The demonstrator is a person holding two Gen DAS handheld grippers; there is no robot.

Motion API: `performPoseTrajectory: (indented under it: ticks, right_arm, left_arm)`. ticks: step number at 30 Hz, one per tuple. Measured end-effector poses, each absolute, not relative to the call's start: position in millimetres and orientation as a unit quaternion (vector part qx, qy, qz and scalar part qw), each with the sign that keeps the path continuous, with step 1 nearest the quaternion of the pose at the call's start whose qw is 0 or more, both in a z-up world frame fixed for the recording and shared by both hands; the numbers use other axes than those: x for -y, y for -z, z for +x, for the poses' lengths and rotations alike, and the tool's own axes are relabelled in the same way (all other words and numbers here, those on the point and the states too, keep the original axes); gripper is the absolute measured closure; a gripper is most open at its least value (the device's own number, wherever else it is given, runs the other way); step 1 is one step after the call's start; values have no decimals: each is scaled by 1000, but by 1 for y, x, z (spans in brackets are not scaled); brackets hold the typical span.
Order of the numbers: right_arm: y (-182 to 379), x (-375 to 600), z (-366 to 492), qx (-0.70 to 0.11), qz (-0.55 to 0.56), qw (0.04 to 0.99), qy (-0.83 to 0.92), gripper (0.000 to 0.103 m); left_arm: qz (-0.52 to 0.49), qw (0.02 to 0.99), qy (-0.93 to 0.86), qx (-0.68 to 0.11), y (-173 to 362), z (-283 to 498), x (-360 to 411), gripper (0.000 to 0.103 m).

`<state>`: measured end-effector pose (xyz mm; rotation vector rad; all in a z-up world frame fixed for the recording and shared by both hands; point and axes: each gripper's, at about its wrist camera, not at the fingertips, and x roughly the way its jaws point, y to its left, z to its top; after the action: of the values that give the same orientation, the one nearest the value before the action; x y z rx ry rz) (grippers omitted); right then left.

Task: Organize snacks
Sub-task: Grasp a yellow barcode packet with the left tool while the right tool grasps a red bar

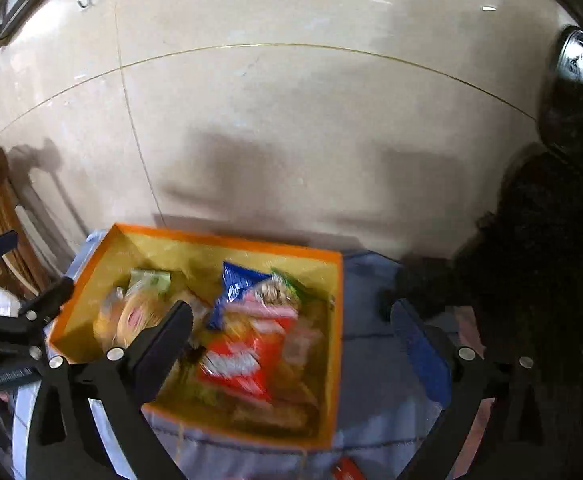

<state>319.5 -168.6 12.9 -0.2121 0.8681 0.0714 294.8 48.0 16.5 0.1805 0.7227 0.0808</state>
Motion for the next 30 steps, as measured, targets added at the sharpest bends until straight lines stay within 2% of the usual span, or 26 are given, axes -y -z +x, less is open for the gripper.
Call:
performPoseTrajectory:
  ticks: [5,10,12,20,25,27,28,29,30]
  right_arm:
    - [17,207,252,-443,-176,876,-70,4]
    - [98,263,203,-537,-189,820,-60,4]
    - [115,275,199,-545,-195,815,-32,4]
    - [170,286,210,-569,-214,794,-4,4]
    - [169,290,201,-557,-172,812,0,4]
    - [169,291,198,-562,-158,812,-5,25]
    - [166,293,194,-572,-127,810,-24,50]
    - [164,295,191,-577,-105,809,-23,76]
    - [162,295,189,-580,-90,809,-16,79]
  left_arm:
    - [95,911,24,-400,32,194,-43,4]
    - [140,875,75,-458,112,90,-21,4]
    - [159,866,90,-466,139,59,-8,4]
    - [178,850,56,-493,191,52,12,4]
    - [144,848,51,-507,207,65,1,4]
    - [91,854,44,-510,211,65,-11,5]
    - [55,850,47,-521,214,65,-17,11]
    - [25,853,41,-520,214,65,-24,23]
    - [38,853,40,-519,211,65,-24,31]
